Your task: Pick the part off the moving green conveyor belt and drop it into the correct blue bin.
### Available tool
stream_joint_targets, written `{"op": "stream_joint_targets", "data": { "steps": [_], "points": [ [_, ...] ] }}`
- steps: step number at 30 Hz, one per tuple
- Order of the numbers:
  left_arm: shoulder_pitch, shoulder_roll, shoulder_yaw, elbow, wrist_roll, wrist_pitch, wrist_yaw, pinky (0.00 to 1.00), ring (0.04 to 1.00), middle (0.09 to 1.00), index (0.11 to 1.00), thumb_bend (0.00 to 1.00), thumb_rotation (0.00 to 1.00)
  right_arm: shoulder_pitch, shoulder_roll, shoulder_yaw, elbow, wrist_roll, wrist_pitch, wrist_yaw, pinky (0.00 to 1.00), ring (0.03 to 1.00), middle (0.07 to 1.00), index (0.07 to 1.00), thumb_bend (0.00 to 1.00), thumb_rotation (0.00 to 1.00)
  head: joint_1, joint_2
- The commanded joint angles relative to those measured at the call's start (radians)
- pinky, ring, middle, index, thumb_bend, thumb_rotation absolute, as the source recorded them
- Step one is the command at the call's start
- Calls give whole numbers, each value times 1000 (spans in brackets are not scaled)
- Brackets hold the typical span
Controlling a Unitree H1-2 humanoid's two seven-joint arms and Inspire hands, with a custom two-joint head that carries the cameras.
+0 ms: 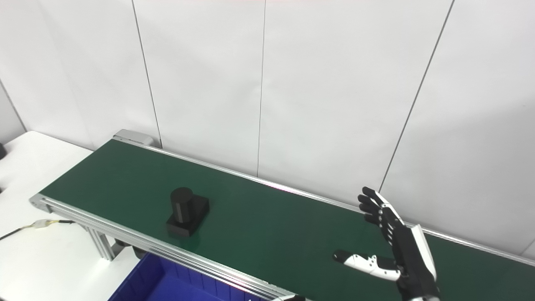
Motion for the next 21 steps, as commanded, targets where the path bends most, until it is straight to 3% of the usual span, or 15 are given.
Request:
{"op": "stream_joint_targets", "data": {
  "steps": [1,12,21],
  "points": [
    [-24,-6,1,-14,1,-37,10,910,918,919,894,946,301,-52,0,3,-8,-6,-4,-6,816,857,866,895,925,289,-2,0],
    [-36,-14,-9,4,3,-37,18,912,914,915,894,937,297,-111,-32,54,63,-104,-28,0,821,856,874,899,907,326,13,0],
    [-35,-10,-22,-8,20,-37,44,880,891,896,888,933,304,-162,-9,108,94,-173,-1,-2,824,852,877,894,922,316,-4,5]
  ]
}}
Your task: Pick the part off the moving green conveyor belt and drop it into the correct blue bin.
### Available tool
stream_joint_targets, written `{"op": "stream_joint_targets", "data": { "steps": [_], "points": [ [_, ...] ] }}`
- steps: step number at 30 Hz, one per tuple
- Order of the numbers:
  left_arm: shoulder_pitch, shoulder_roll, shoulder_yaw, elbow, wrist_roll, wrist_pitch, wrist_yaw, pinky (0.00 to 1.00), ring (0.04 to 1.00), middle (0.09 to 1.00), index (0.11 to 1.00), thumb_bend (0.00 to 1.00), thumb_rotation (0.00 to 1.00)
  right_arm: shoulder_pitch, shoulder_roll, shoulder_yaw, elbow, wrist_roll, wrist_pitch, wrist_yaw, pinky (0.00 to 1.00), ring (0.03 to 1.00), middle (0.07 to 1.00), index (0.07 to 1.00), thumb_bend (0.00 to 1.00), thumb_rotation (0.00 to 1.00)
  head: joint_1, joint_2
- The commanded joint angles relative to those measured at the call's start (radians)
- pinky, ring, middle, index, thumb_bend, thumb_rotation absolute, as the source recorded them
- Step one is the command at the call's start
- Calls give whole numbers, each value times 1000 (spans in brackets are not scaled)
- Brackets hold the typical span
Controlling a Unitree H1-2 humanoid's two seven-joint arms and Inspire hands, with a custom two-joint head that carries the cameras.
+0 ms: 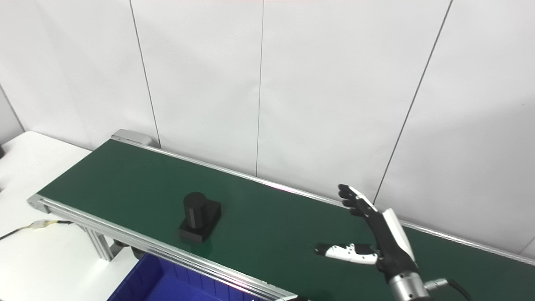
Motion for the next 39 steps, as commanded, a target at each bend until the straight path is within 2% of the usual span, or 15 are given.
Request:
{"op": "stream_joint_targets", "data": {
  "steps": [1,11,26,30,39],
  "points": [
    [-20,-6,-5,-29,-1,-37,19,881,891,897,889,932,307,-56,12,3,-4,-1,-2,-2,827,855,880,896,922,316,-1,1],
    [-15,3,-6,-44,-15,-37,11,905,905,904,895,927,295,-103,54,37,36,-37,42,7,826,864,874,887,946,321,-30,6],
    [22,14,15,-97,-35,-36,-14,879,888,894,889,930,306,-153,87,70,106,-83,16,-8,819,854,874,888,945,365,-36,14],
    [48,21,24,-130,-45,-37,-53,920,927,918,891,943,336,-162,99,77,122,-87,16,-7,812,850,873,888,951,370,-36,16],
    [78,30,19,-172,-29,-36,-56,918,920,917,891,921,342,-179,125,101,150,-103,29,-3,791,840,867,890,955,370,-45,25]
  ]
}}
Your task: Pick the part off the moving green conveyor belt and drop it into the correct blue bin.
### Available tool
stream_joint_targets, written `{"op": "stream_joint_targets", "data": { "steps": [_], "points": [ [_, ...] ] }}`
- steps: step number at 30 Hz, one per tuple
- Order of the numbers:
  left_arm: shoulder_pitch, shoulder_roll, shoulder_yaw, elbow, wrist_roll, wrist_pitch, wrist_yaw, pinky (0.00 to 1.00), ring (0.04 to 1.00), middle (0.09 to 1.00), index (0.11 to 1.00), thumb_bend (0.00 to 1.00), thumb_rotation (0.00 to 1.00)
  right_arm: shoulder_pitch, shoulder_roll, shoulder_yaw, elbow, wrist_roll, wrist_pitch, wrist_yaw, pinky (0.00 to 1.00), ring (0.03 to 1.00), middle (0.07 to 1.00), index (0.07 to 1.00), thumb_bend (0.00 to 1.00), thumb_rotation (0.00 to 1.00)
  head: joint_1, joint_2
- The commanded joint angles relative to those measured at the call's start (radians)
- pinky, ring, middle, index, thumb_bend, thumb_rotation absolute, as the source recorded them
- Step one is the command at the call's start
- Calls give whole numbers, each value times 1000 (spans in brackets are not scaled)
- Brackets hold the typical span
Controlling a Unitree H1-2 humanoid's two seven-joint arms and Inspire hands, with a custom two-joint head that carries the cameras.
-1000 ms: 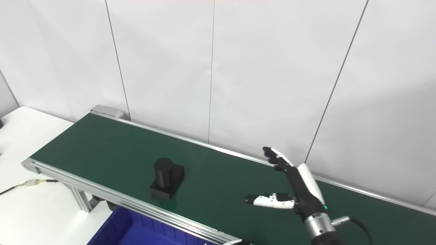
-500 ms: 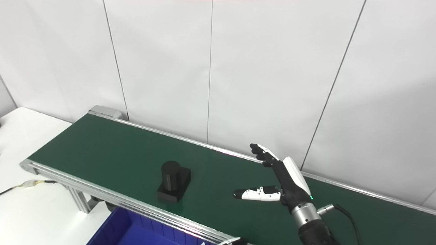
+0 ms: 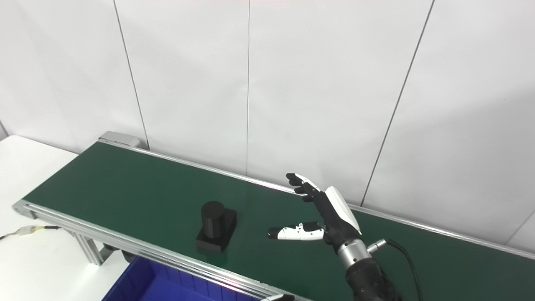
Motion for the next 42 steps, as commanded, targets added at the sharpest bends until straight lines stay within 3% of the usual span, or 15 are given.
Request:
{"op": "stream_joint_targets", "data": {
  "steps": [1,12,22,42],
  "points": [
    [-9,-3,2,-39,-9,-36,-5,917,916,914,889,923,337,-57,24,6,-15,-9,-1,-11,789,841,864,889,957,363,-7,3],
    [3,-10,37,-55,-24,-12,-95,908,924,915,876,932,291,-107,73,27,78,-18,18,-3,792,851,876,883,957,326,-10,14],
    [9,-19,45,-75,-6,7,-131,935,937,913,870,940,334,-144,96,54,195,-45,-12,-32,787,857,879,881,971,305,-9,24],
    [20,-37,61,-103,-9,14,-172,898,922,913,875,935,292,-194,112,128,417,-116,-71,-115,768,845,860,866,948,295,-4,43]
  ]
}}
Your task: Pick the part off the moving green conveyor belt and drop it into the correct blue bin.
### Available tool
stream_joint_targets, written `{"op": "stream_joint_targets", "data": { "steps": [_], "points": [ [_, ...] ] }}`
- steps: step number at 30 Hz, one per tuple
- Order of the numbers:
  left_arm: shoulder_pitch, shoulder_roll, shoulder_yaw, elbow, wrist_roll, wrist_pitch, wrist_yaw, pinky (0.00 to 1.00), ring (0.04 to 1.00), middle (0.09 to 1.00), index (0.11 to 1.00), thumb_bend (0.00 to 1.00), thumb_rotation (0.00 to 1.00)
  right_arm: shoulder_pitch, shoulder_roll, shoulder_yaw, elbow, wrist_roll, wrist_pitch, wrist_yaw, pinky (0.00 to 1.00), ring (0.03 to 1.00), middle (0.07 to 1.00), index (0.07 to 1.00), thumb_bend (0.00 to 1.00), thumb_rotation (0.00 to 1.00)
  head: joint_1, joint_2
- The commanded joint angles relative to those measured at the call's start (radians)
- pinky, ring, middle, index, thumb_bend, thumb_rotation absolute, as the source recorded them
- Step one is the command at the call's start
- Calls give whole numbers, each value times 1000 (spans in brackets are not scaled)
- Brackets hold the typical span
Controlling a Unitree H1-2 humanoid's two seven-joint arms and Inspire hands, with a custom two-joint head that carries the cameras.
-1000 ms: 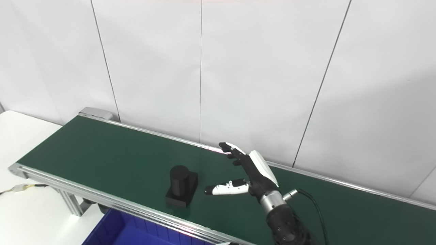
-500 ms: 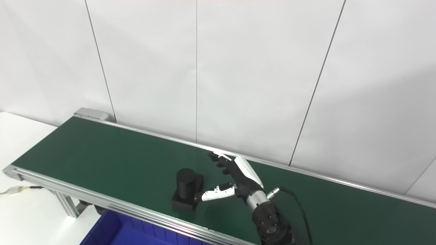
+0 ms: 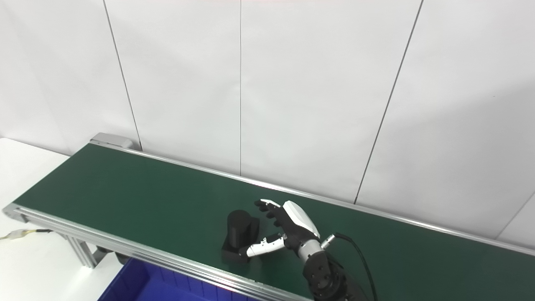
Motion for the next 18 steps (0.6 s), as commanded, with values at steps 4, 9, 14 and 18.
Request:
{"op": "stream_joint_targets", "data": {
  "steps": [4,9,14,18],
  "points": [
    [0,-10,3,-46,-4,-11,-6,893,918,909,871,929,280,-61,27,22,22,-23,-79,-52,770,844,854,862,937,284,-1,8],
    [6,-11,1,-60,-8,0,-14,898,919,907,866,926,268,-62,42,21,67,-24,-102,-80,703,795,819,830,891,213,-1,17],
    [8,-10,0,-71,-6,6,-18,894,916,905,866,926,275,-60,55,13,105,-11,-125,-103,597,689,771,797,837,125,-2,22],
    [12,-12,2,-80,-7,12,-20,886,912,899,864,930,274,-59,63,11,135,-10,-149,-134,475,569,697,759,760,38,-3,27]
  ]
}}
